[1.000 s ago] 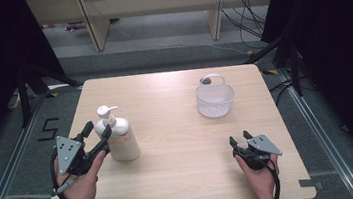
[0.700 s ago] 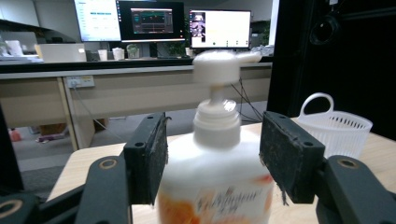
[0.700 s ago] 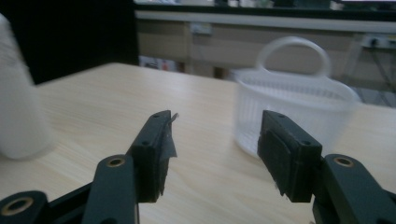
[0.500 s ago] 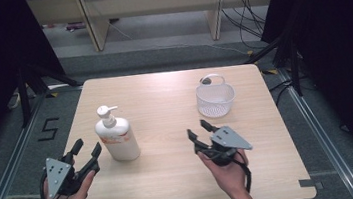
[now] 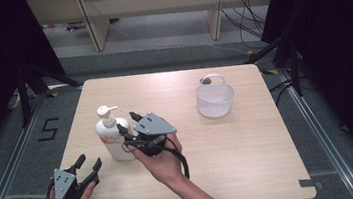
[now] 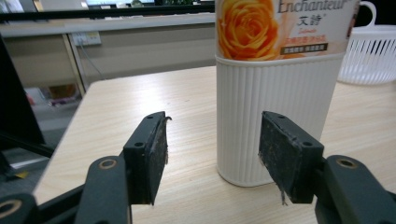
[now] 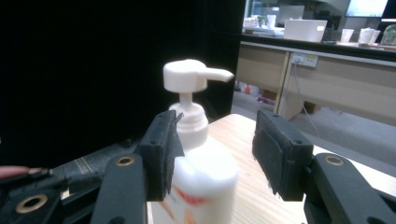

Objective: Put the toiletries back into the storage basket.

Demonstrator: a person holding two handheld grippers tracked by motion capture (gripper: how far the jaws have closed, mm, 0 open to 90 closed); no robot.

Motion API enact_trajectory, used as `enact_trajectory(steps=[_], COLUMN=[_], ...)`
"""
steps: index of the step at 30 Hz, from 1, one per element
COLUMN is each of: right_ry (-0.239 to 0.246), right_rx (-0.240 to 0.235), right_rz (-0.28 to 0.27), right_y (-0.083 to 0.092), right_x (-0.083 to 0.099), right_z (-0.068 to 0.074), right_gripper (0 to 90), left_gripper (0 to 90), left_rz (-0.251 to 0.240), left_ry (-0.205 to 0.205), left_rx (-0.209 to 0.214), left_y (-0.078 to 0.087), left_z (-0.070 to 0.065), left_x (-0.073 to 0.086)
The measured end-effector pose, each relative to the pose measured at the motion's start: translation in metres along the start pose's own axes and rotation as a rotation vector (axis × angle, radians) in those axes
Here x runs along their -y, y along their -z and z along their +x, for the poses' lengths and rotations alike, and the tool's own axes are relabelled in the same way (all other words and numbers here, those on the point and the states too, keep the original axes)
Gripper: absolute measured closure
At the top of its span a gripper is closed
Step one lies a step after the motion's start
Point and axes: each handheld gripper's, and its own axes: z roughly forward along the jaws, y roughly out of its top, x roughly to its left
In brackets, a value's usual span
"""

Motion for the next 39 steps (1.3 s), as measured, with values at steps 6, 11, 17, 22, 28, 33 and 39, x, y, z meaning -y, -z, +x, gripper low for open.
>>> enact_trajectory(steps=[6, 11, 17, 22, 28, 33, 39], right_ry=[-0.011, -0.015, -0.018, -0.036, -0.03, -0.026, -0.063], right_rx=[0.026, 0.029, 0.067, 0.075, 0.086, 0.089, 0.077], right_rz=[0.018, 0.019, 0.028, 0.042, 0.041, 0.04, 0.032], right_y=[-0.026, -0.04, -0.055, -0.061, -0.068, -0.072, -0.073], right_x=[-0.005, -0.005, -0.008, -0.01, -0.013, -0.012, -0.013], right_z=[0.01, 0.019, 0.027, 0.028, 0.032, 0.03, 0.029], right_gripper=[49.3, 48.8, 47.6, 47.5, 50.0, 52.9, 59.4], left_gripper=[40.8, 40.7, 39.9, 39.8, 39.7, 39.6, 39.6], left_rz=[0.024, 0.025, 0.041, 0.036, 0.054, 0.049, 0.063], left_ry=[0.01, 0.014, -0.009, -0.003, -0.016, -0.01, 0.001], left_rx=[-0.005, -0.01, -0.014, -0.009, -0.008, 0.0, -0.001], left_y=[-0.004, -0.004, -0.003, -0.004, -0.003, -0.004, -0.003], left_z=[0.005, 0.004, 0.005, 0.005, 0.005, 0.005, 0.004], left_x=[0.003, 0.003, 0.003, 0.004, 0.004, 0.005, 0.005])
